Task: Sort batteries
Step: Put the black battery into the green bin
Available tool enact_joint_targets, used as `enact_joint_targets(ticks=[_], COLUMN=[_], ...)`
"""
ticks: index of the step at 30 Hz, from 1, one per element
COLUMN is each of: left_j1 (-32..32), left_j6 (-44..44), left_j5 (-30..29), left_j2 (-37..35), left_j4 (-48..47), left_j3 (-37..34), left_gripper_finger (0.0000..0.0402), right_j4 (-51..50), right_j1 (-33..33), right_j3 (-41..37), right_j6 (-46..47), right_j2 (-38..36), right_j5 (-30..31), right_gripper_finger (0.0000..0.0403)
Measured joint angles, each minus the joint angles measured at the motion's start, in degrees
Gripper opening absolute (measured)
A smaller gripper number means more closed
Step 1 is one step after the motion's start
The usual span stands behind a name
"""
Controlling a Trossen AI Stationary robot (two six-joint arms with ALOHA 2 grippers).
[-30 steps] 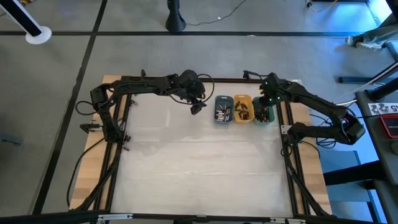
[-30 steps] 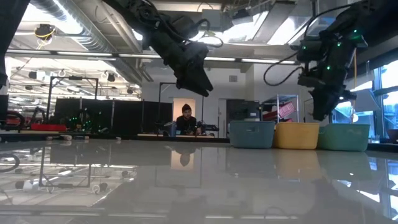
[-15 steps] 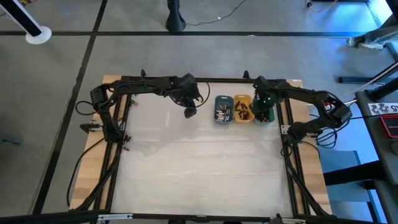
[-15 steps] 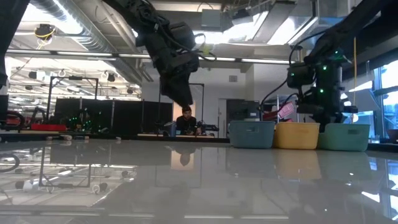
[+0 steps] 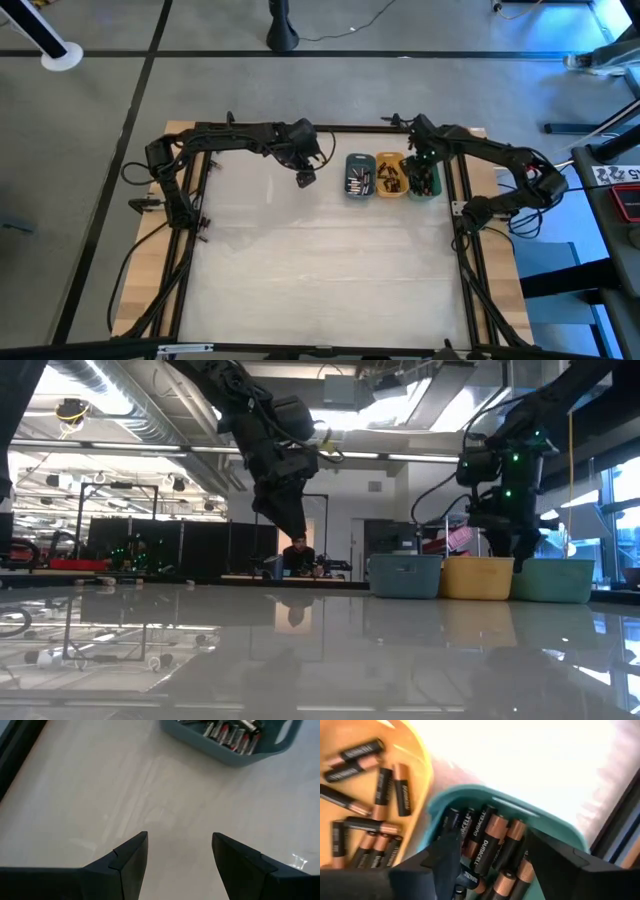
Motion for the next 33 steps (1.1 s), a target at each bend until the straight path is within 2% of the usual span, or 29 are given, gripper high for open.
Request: enact_joint_targets(ticks=[5,9,13,17,22,28,33], left_j1=[0.8,2.0,4.0,6.9,10.7,14.5,15.9], left_j6=[-1.7,-5.0,-12.0,-14.7,-4.6,7.8,12.7], left_j5=[-3.2,-10.0,-17.1,-17.6,-17.6,-18.5,-23.5], left_j2=[0.0,-0.1,-0.1,0.0,0.0,0.3,4.5], left_j4=[-3.6,-9.8,-16.1,-20.3,-26.9,-31.7,-42.7], left_j3=[0.0,0.0,0.0,0.0,0.0,0.1,2.3], left_gripper_finger=[0.0209,0.0209,0.0209,0.0209,0.0209,0.0209,0.0209], right_j4=[-0.9,-0.8,1.5,3.8,5.6,9.4,11.5], right_j1=[0.0,0.0,0.0,0.0,0.0,0.0,0.0], right_j3=[0.6,0.6,0.6,0.6,0.6,0.6,0.6], right_j6=[-1.5,-2.6,-4.1,-5.3,-8.2,-8.6,-7.2], right_j2=[-4.2,-8.4,-12.4,-15.2,-16.6,-16.6,-16.6], right_j5=[0.0,0.0,0.0,-1.6,-5.9,-7.2,-8.1], right_gripper_finger=[0.0217,0.0209,0.0204,0.0204,0.0204,0.0204,0.0204])
